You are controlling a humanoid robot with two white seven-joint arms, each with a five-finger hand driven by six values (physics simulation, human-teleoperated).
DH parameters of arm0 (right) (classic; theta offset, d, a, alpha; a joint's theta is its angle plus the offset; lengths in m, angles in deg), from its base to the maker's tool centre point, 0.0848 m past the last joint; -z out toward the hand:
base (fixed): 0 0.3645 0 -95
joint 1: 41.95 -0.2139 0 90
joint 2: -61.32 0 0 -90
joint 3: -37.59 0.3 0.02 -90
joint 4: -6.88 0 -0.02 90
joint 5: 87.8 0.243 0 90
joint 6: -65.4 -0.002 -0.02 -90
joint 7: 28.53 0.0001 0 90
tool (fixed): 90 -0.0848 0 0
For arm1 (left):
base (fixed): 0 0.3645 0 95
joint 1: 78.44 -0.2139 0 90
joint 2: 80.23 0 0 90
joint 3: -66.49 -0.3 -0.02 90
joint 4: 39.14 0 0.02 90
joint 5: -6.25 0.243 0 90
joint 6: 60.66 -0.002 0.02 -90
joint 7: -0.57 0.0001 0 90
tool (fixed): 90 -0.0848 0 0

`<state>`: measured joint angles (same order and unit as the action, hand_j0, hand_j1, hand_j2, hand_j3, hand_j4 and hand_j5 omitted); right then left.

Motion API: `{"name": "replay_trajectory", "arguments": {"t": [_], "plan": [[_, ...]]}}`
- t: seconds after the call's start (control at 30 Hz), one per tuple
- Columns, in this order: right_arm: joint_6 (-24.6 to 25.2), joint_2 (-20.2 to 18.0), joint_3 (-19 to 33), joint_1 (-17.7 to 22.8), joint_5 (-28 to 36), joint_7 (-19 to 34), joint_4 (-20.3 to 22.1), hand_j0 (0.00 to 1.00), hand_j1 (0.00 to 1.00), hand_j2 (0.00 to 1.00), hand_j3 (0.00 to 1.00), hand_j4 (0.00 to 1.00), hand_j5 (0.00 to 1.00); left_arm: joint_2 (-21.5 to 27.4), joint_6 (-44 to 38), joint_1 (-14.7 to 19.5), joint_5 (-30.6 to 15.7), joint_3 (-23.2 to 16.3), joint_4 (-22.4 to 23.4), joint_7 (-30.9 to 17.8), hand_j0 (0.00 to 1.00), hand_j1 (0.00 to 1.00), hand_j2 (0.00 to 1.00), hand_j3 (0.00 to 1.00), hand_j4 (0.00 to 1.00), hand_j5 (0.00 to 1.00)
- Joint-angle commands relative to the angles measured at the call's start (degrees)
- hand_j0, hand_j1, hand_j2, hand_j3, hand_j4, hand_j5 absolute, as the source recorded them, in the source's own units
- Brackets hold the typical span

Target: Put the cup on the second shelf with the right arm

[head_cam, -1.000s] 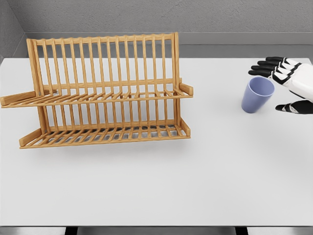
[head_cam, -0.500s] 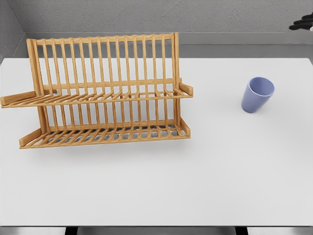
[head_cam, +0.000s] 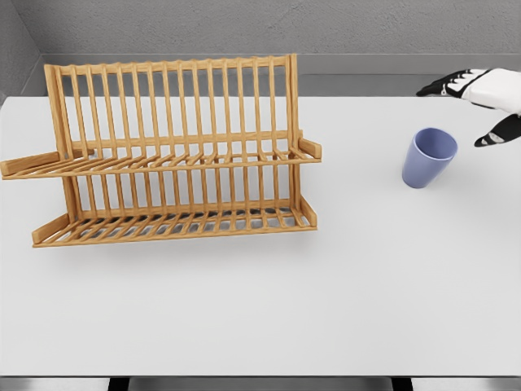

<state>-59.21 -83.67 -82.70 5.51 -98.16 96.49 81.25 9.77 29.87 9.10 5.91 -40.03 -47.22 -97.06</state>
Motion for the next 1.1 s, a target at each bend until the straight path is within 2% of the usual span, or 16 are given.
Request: {"name": "replay_trajectory", "arguments": {"t": [0.0,0.17,0.3,0.4,0.53,0.87,1.07], "plan": [[0.0,0.7,-2.3,0.0,0.1,0.0,-2.2,1.00,1.00,1.00,1.00,1.00,1.00,0.0,0.0,0.0,0.0,0.0,0.0,0.0,1.00,1.00,1.00,1.00,1.00,1.00],[0.0,0.8,-4.7,0.0,0.1,0.0,-4.1,1.00,1.00,1.00,1.00,1.00,1.00,0.0,0.0,0.0,0.0,0.0,0.0,0.0,1.00,1.00,1.00,1.00,1.00,1.00],[0.1,1.0,-5.8,-1.6,-0.5,0.0,-5.8,1.00,1.00,1.00,1.00,1.00,1.00,0.0,0.0,0.0,0.0,0.0,0.0,0.0,1.00,1.00,1.00,1.00,1.00,1.00],[0.1,3.0,-5.8,-3.4,-1.7,0.0,-7.9,1.00,1.00,1.00,1.00,1.00,1.00,0.0,0.0,0.0,0.0,0.0,0.0,0.0,1.00,1.00,1.00,1.00,1.00,1.00],[-0.1,5.3,-9.8,-6.2,-2.7,0.0,-11.4,1.00,1.00,1.00,1.00,1.00,1.00,0.0,0.0,0.0,0.0,0.0,0.0,0.0,1.00,1.00,1.00,1.00,1.00,1.00],[0.1,6.0,-13.1,-6.4,-3.1,0.0,-12.8,1.00,1.00,1.00,1.00,1.00,1.00,0.0,0.0,0.0,0.0,0.0,0.0,0.0,1.00,1.00,1.00,1.00,1.00,1.00],[0.2,6.4,-13.4,-6.4,-3.1,0.0,-13.4,1.00,1.00,1.00,1.00,1.00,1.00,0.0,0.0,0.0,0.0,0.0,0.0,0.0,1.00,1.00,1.00,1.00,1.00,1.00]]}}
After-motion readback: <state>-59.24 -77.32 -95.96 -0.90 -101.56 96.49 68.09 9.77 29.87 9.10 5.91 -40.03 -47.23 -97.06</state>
